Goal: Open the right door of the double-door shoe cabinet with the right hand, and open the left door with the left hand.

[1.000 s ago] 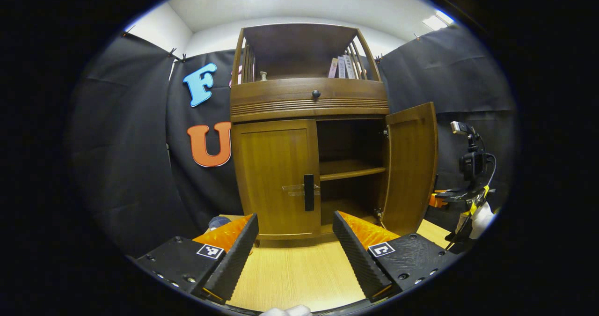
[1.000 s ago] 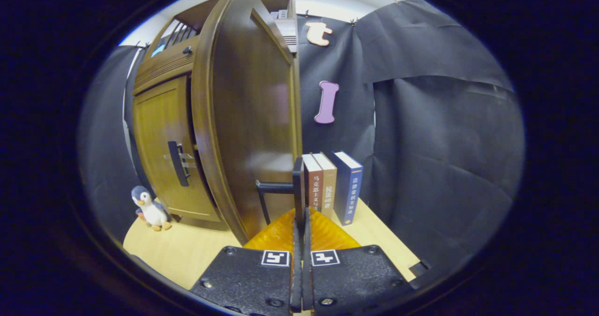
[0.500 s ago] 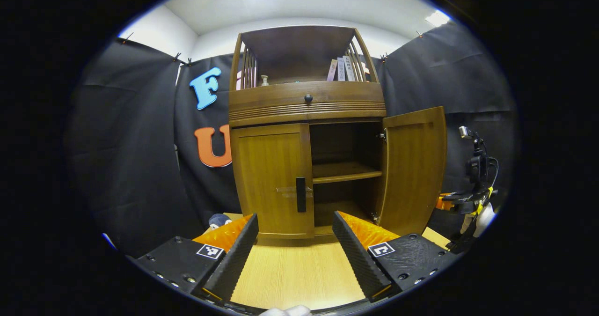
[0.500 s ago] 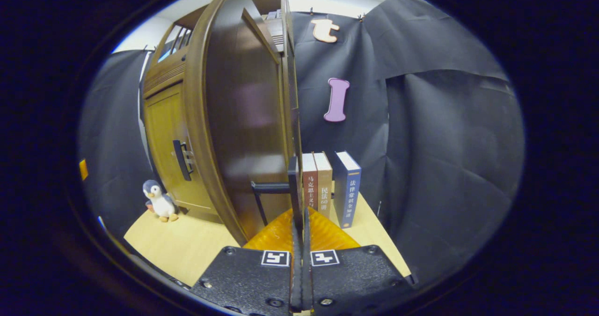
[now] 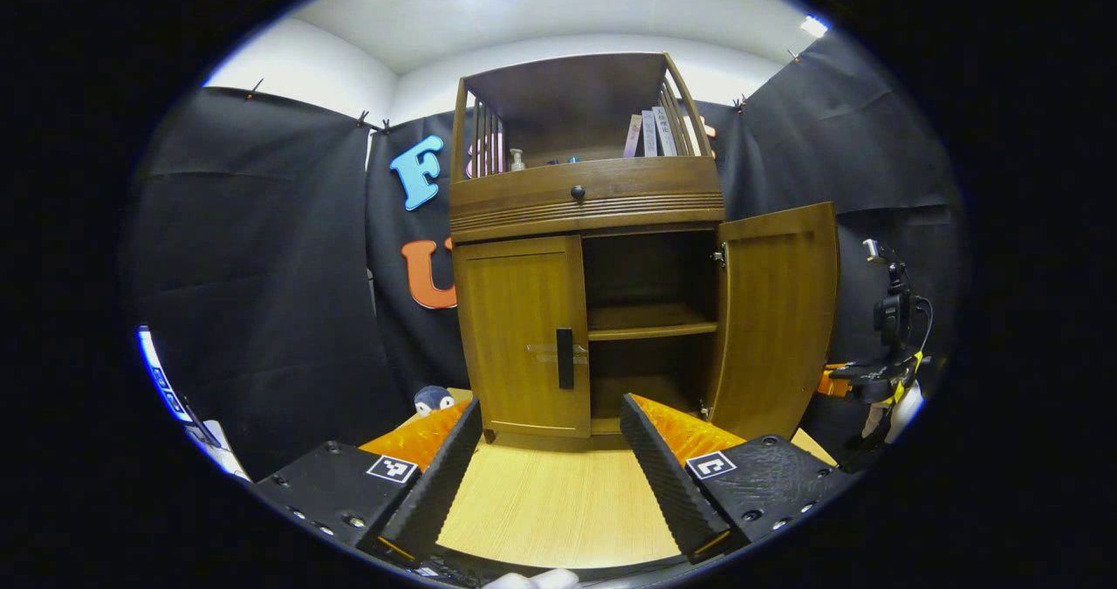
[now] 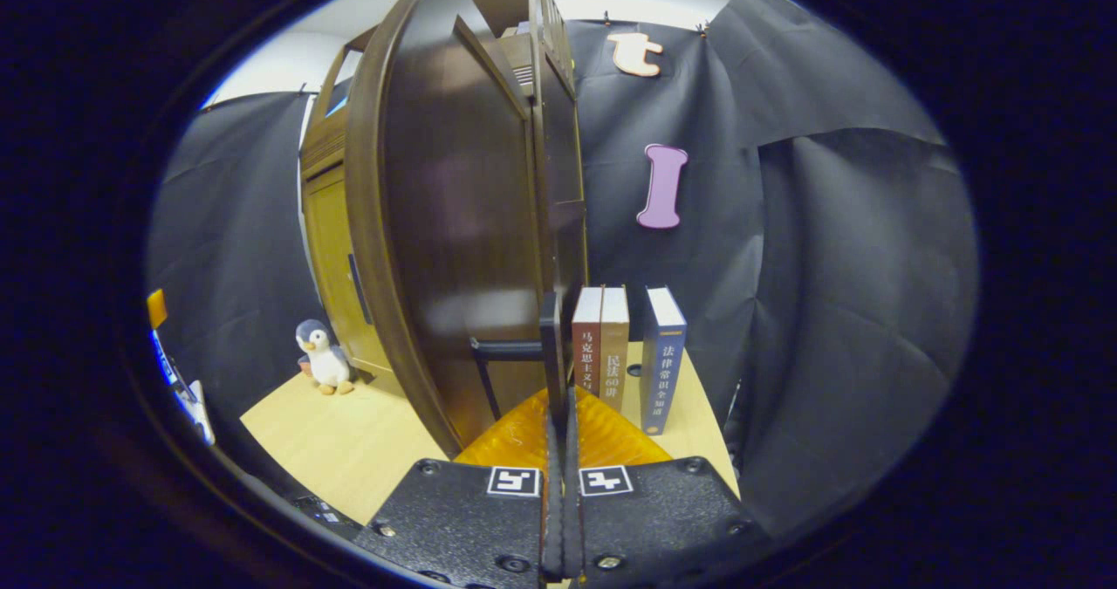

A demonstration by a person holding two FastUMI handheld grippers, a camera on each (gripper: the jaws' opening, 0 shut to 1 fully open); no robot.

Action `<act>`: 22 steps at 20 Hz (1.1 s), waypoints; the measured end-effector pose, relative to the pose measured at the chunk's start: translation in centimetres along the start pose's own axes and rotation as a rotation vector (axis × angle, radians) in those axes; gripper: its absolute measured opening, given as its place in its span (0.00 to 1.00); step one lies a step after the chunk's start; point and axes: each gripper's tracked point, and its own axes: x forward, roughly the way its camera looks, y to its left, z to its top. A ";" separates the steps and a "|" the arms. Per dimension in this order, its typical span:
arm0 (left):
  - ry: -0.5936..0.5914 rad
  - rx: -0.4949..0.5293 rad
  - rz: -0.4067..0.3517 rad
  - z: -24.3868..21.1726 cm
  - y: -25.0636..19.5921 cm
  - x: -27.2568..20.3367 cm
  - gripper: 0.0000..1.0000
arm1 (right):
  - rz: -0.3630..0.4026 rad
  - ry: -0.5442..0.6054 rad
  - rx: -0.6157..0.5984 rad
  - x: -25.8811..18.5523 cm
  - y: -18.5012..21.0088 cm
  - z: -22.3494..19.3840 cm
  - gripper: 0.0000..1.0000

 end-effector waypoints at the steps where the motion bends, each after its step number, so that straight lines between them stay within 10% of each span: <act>1: 0.006 0.001 0.006 0.0 -0.2 -0.2 0.96 | 0.006 0.001 0.003 0.3 -0.1 0.2 0.04; 7: 0.012 0.008 0.018 0.2 0.3 0.4 0.96 | -0.025 -0.012 -0.023 -3.1 -1.0 0.4 0.19; 10: 0.010 0.019 0.010 0.4 1.2 1.4 0.96 | -0.085 -0.064 -0.037 -5.8 -1.2 2.6 0.65; 15: 0.007 0.009 -0.026 0.8 3.3 4.8 0.96 | -0.157 -0.149 -0.059 -9.4 1.6 6.1 0.97; 22: -0.014 0.016 -0.102 1.5 6.2 9.1 1.00 | -0.176 -0.188 -0.021 -9.8 10.5 6.8 1.00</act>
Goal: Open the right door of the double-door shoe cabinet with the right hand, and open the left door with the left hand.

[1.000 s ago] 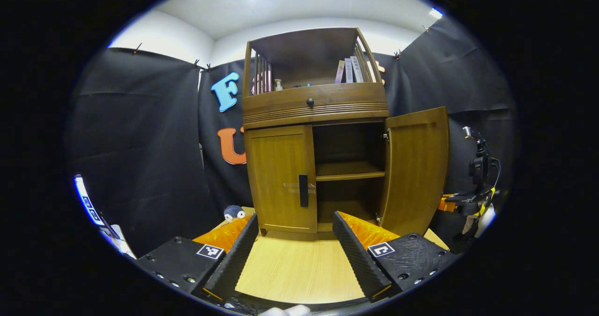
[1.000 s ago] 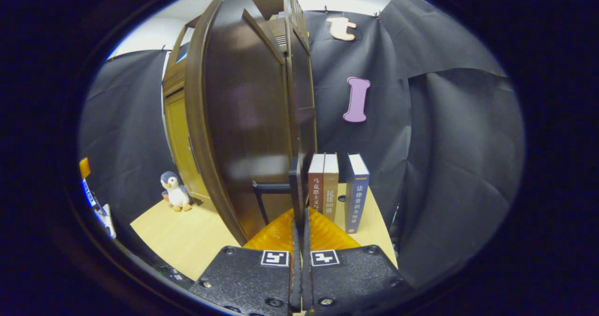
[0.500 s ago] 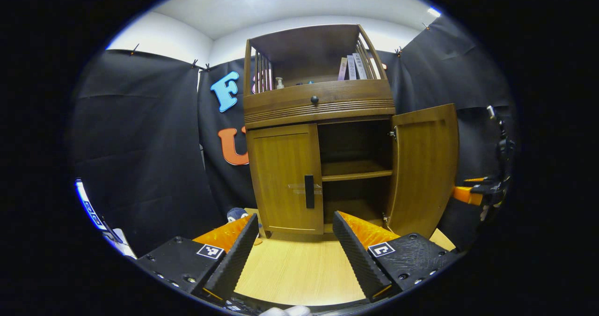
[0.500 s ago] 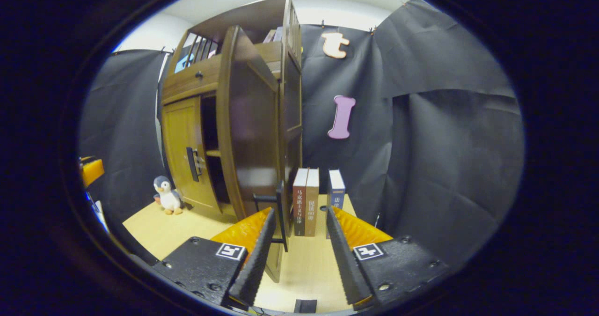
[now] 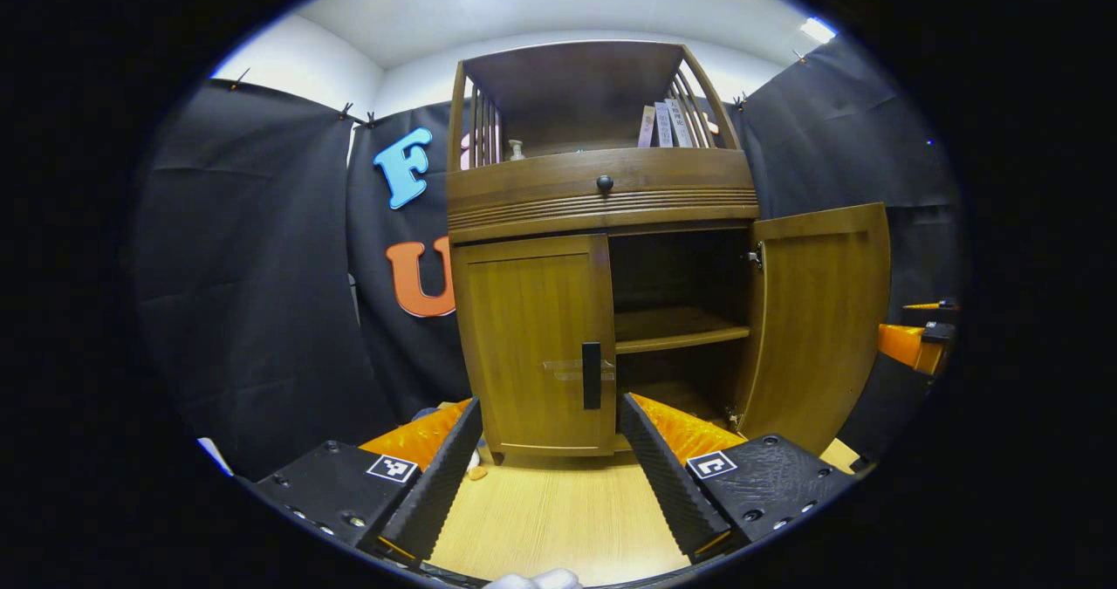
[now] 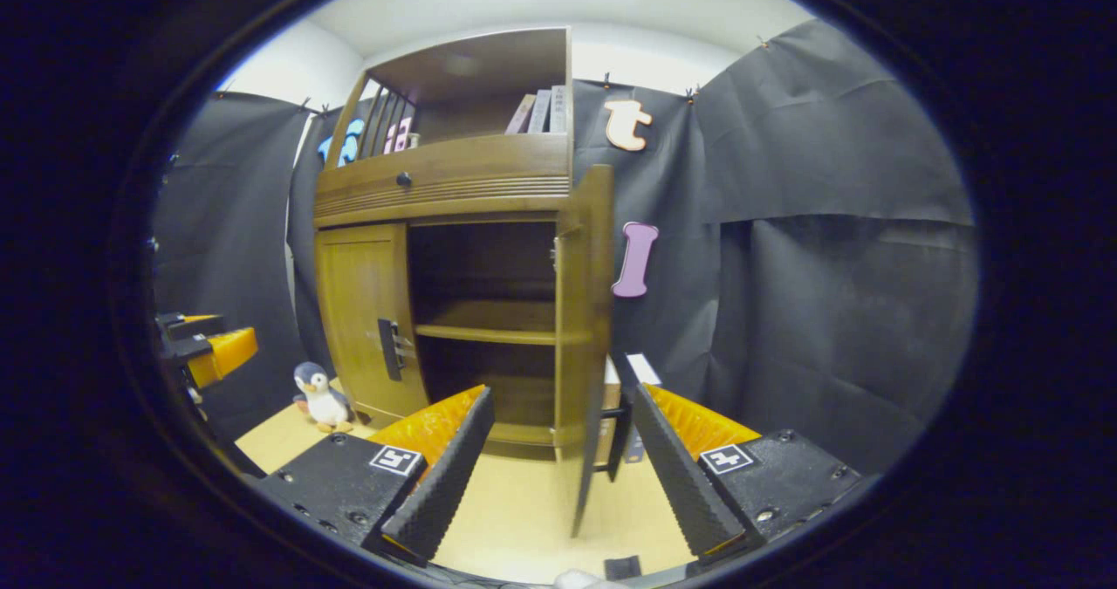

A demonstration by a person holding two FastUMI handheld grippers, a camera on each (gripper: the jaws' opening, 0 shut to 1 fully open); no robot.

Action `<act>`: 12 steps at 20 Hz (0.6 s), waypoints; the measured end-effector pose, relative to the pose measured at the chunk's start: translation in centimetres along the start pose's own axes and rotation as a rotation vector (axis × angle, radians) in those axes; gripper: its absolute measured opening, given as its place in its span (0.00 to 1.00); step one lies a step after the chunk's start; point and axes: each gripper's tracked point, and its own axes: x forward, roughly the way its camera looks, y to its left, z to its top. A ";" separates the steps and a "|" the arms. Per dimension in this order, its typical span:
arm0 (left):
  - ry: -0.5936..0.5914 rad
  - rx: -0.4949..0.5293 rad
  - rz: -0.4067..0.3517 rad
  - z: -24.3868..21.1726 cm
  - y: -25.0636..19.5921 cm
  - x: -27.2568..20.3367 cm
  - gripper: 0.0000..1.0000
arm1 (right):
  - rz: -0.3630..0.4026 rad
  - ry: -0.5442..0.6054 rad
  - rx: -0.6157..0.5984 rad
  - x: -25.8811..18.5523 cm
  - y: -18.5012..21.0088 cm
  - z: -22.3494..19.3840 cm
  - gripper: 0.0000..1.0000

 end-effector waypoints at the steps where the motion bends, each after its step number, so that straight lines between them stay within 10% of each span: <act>1: 0.001 0.003 -0.015 -0.2 0.4 0.6 0.96 | -0.006 0.001 0.015 0.2 1.2 -0.3 1.00; 12: -0.019 -0.018 -0.165 -1.9 -0.1 10.8 0.96 | -0.076 0.031 0.049 0.8 7.1 0.5 1.00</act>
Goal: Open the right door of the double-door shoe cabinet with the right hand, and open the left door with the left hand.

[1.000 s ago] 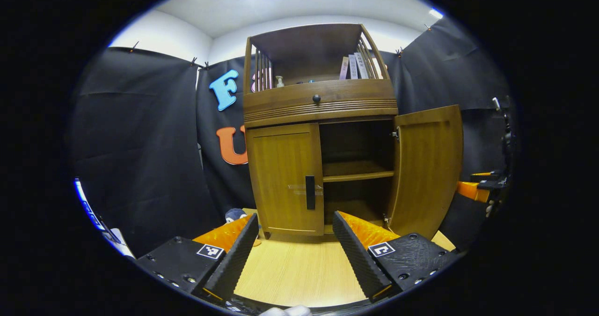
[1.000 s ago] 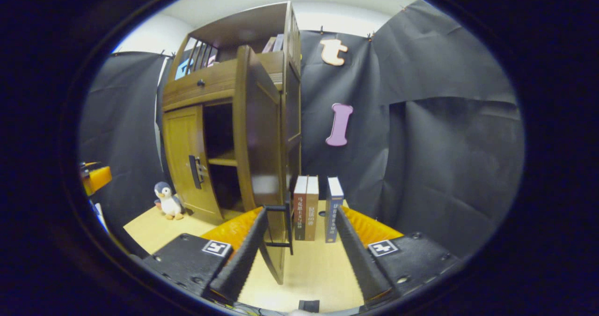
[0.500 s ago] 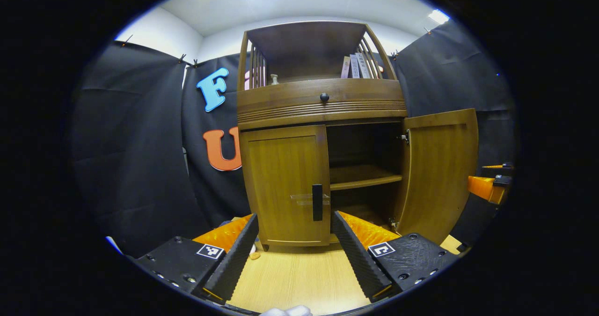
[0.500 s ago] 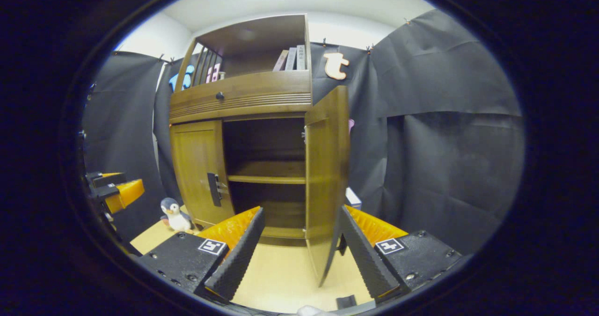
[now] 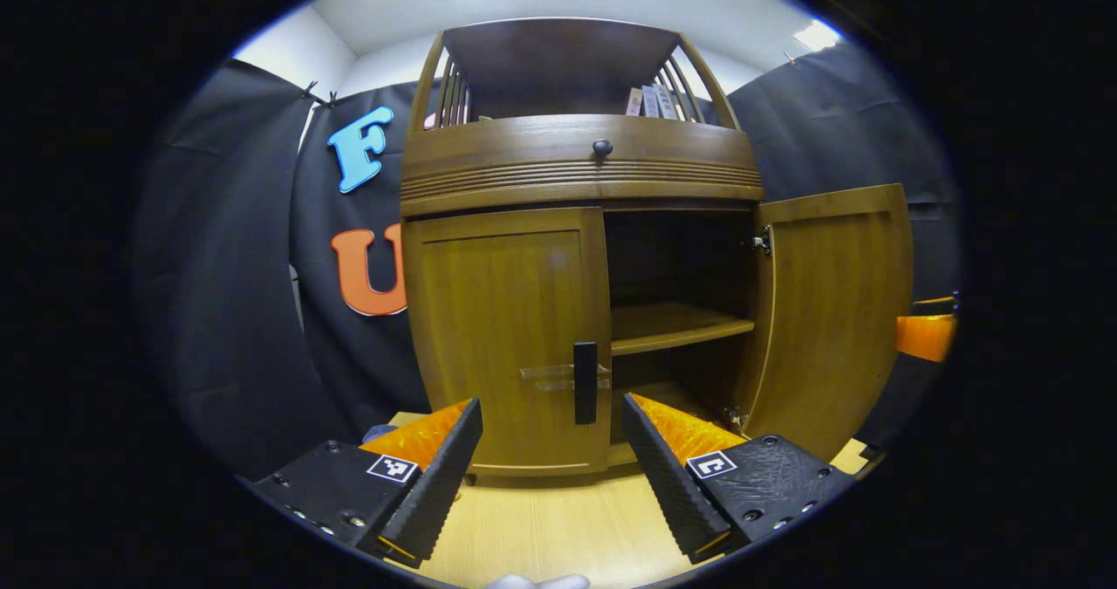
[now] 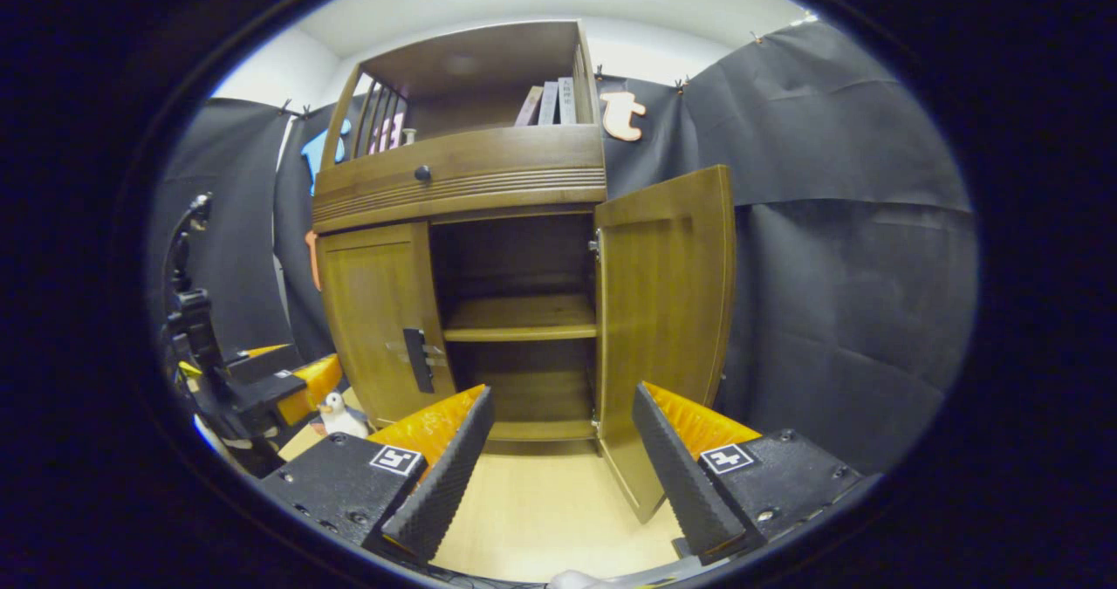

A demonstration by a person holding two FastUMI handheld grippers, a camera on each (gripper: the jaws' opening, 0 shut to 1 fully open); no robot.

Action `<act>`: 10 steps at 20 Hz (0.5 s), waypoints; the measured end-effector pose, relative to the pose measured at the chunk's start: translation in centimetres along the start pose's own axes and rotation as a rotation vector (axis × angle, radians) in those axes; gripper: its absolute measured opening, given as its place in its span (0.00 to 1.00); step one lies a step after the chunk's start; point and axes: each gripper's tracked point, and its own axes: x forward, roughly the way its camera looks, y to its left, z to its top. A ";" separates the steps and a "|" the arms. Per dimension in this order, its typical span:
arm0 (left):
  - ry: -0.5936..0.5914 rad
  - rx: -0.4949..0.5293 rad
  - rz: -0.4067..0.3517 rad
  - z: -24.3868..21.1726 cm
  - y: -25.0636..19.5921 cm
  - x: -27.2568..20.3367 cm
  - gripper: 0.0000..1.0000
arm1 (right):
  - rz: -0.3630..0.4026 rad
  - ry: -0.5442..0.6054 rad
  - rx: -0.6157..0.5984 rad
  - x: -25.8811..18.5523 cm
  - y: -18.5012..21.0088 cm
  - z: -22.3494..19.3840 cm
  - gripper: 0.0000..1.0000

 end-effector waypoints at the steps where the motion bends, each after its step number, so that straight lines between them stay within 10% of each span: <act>1: -0.004 -0.005 -0.010 -0.3 -0.2 1.4 0.96 | -0.012 0.005 -0.005 -0.1 0.0 0.2 0.99; 10: -0.011 -0.037 -0.051 -3.6 -2.6 15.1 0.96 | -0.112 0.055 -0.034 -1.1 -1.1 0.4 1.00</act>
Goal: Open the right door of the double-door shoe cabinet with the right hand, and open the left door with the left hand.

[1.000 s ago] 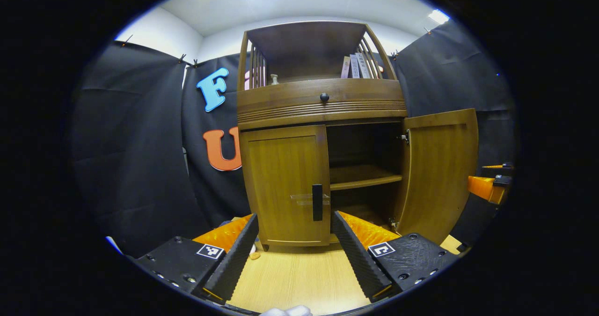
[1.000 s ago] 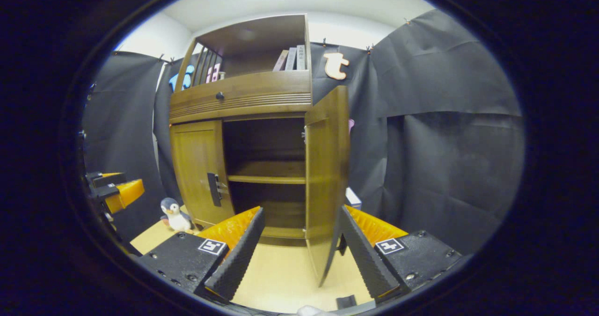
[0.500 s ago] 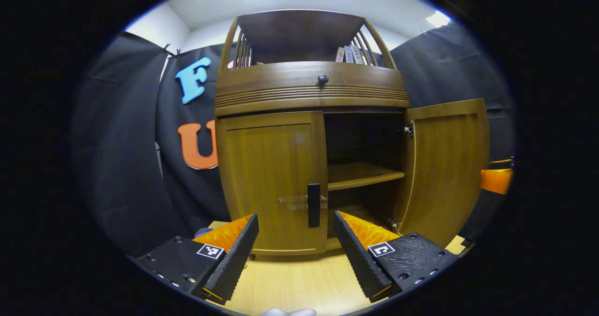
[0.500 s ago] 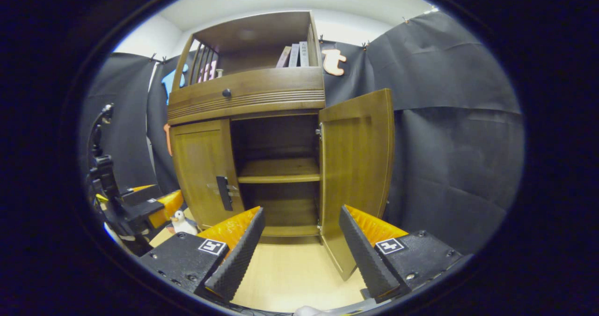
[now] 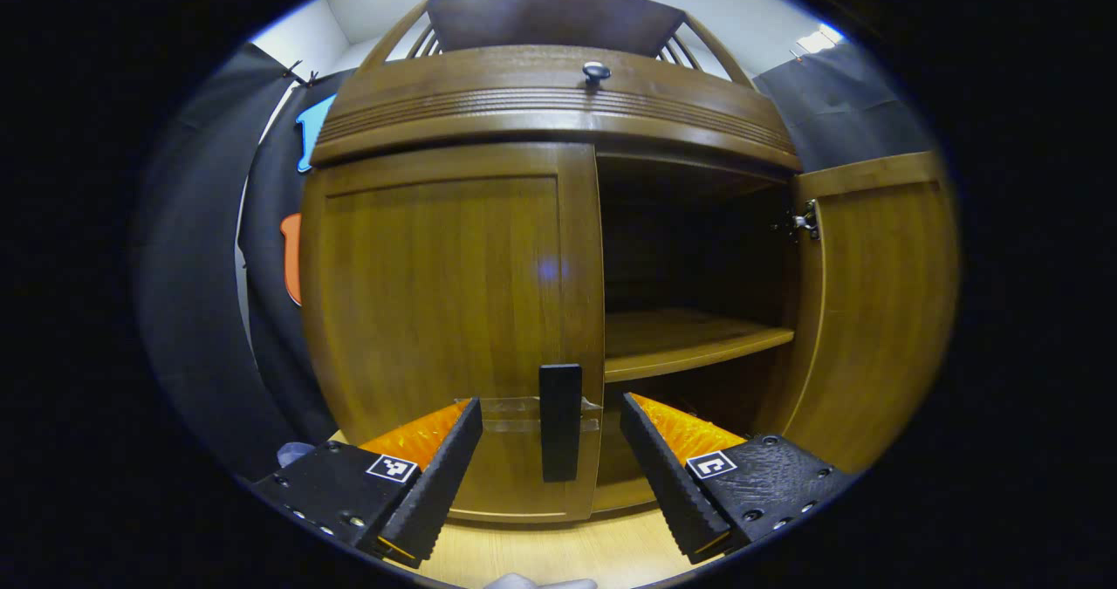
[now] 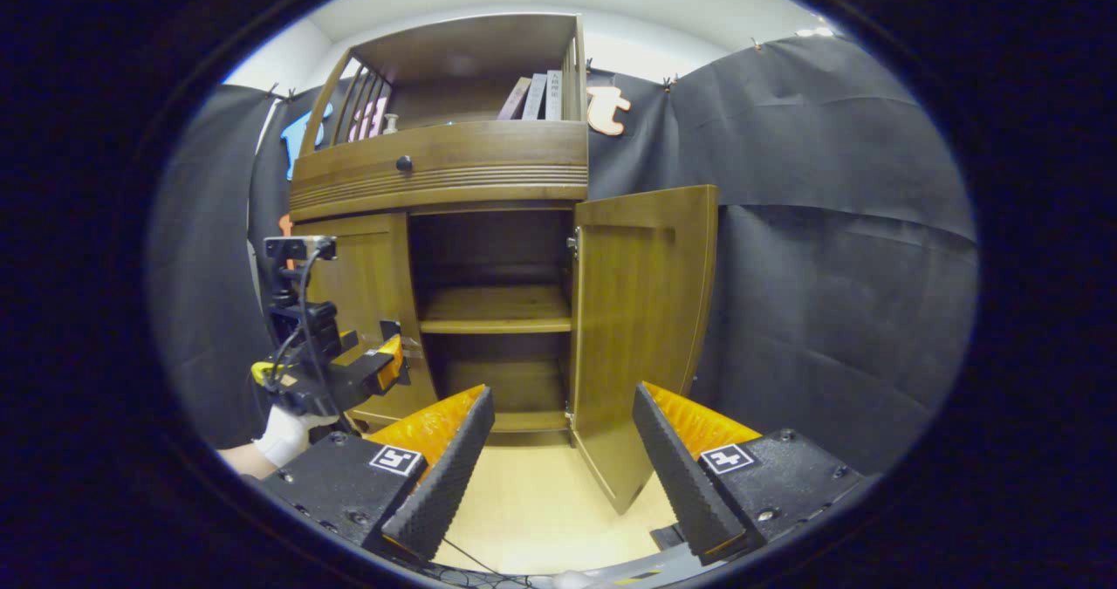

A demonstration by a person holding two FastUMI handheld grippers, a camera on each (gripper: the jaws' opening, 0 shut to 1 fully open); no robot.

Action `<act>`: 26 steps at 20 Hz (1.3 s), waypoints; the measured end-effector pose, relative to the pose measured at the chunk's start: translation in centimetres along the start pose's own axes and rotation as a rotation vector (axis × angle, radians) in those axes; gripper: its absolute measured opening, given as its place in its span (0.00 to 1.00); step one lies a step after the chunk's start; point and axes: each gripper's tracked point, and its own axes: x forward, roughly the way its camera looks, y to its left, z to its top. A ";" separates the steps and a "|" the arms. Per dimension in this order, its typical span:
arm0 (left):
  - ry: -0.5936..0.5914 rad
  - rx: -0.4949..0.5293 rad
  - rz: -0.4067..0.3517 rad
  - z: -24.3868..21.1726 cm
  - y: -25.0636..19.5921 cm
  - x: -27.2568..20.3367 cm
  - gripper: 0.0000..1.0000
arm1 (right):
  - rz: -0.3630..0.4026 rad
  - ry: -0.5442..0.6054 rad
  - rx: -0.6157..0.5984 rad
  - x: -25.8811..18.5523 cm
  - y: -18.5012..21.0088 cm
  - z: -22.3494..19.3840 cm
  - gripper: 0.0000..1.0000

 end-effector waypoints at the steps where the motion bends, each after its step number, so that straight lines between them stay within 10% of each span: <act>1: 0.013 -0.002 0.000 -0.4 0.0 1.0 0.96 | -0.010 0.005 -0.005 0.0 -0.2 0.0 1.00; 4: 0.019 -0.003 0.005 -1.3 -0.1 3.2 1.00 | -0.028 0.014 -0.009 -0.1 -0.6 -0.2 1.00; 16: 0.036 0.006 -0.006 -2.4 -0.3 4.7 0.19 | -0.054 0.033 -0.015 -0.5 -1.4 -1.1 1.00; 26: 0.047 -0.011 -0.127 -2.5 0.4 -1.1 0.15 | 0.032 0.031 -0.018 -1.2 1.1 -1.3 1.00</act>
